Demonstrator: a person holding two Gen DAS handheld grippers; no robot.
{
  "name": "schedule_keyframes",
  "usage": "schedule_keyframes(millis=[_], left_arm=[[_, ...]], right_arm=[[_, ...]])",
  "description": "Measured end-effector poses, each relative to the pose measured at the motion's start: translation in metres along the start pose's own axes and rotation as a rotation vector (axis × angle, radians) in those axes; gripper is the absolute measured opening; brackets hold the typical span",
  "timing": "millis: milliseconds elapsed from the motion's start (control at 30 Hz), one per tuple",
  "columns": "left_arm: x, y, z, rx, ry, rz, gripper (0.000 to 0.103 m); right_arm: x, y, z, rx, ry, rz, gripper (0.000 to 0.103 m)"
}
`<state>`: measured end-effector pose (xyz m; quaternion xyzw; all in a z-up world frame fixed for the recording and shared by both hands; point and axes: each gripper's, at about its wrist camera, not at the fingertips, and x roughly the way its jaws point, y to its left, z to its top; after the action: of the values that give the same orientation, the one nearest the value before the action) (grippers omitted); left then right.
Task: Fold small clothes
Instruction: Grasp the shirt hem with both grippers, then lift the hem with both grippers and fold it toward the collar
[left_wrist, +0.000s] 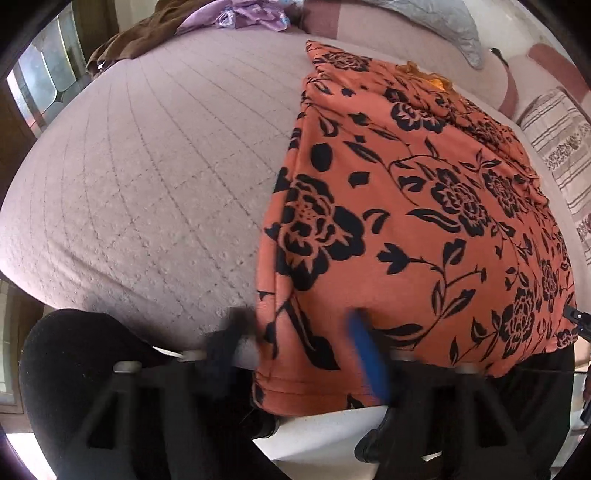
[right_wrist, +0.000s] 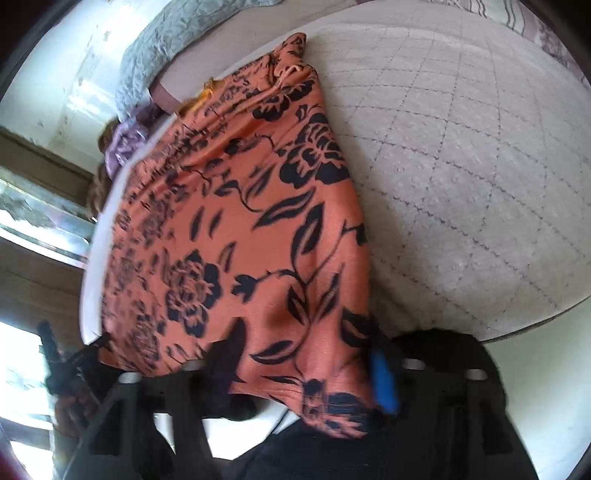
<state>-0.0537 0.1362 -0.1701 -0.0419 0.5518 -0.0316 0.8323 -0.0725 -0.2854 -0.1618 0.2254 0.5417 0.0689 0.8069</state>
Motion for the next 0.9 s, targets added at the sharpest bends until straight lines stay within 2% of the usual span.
schedule_keyframes(millis=[33,67,133,200,267,333,367,400,433,467,500,533,567,600,667,733,800,833,867,900], left_arm=[[-0.002,-0.002,0.001,-0.003,-0.001,-0.025,0.006],[-0.008,-0.002,0.002,-0.014,-0.006,-0.056,0.005],[-0.023,-0.001,0.004,-0.031,-0.041,-0.078,0.005],[-0.041,-0.001,0.007,-0.045,-0.074,-0.123,0.005],[-0.044,0.001,0.009,-0.054,-0.088,-0.132,0.008],[-0.03,0.002,0.01,-0.051,-0.053,-0.112,0.008],[-0.015,0.003,0.008,-0.057,-0.01,-0.086,0.019],[-0.007,0.009,0.01,-0.056,0.019,-0.072,0.031],[0.001,0.01,0.007,-0.053,0.048,-0.058,0.033],[0.0,0.01,0.005,-0.047,0.026,-0.058,0.034],[-0.003,0.008,0.004,-0.041,0.009,-0.061,0.027],[-0.005,0.007,0.005,-0.033,0.005,-0.079,0.009],[-0.008,0.006,0.007,-0.032,0.008,-0.099,0.005],[-0.016,0.005,0.009,-0.044,-0.011,-0.111,0.005],[-0.04,0.003,0.017,-0.057,-0.08,-0.142,0.005],[-0.046,0.007,0.021,-0.077,-0.086,-0.154,0.005],[-0.027,0.013,0.018,-0.092,-0.02,-0.145,0.005],[-0.006,0.016,0.013,-0.099,0.067,-0.118,0.005],[0.003,0.017,0.012,-0.103,0.103,-0.111,0.005],[0.002,0.017,0.012,-0.106,0.091,-0.116,0.005]], right_arm=[[-0.001,-0.003,0.0,0.009,0.003,-0.008,0.014],[-0.004,-0.009,0.0,0.041,0.003,0.014,0.006],[-0.016,-0.015,0.002,0.084,-0.009,0.084,0.007],[-0.036,-0.012,0.005,0.088,-0.06,0.13,0.007],[-0.054,-0.01,0.01,0.101,-0.106,0.18,0.008],[-0.053,-0.012,0.013,0.1,-0.116,0.173,0.014],[-0.043,-0.016,0.013,0.101,-0.087,0.151,0.021],[-0.034,-0.019,0.013,0.111,-0.055,0.14,0.037],[-0.019,-0.024,0.012,0.131,-0.011,0.114,0.06],[-0.01,-0.028,0.01,0.139,0.012,0.099,0.064],[-0.004,-0.03,0.008,0.139,0.024,0.1,0.064],[-0.004,-0.028,0.006,0.122,0.016,0.091,0.055],[-0.006,-0.026,0.006,0.1,0.014,0.08,0.039],[-0.008,-0.026,0.007,0.096,0.018,0.082,0.005],[-0.019,-0.026,0.009,0.13,-0.002,0.128,0.004],[-0.041,-0.017,0.013,0.13,-0.051,0.188,0.004],[-0.046,-0.017,0.016,0.142,-0.061,0.215,0.004],[-0.038,-0.022,0.016,0.147,-0.04,0.208,0.004],[-0.025,-0.029,0.014,0.164,-0.004,0.191,0.004],[-0.011,-0.037,0.011,0.19,0.038,0.181,0.005]])
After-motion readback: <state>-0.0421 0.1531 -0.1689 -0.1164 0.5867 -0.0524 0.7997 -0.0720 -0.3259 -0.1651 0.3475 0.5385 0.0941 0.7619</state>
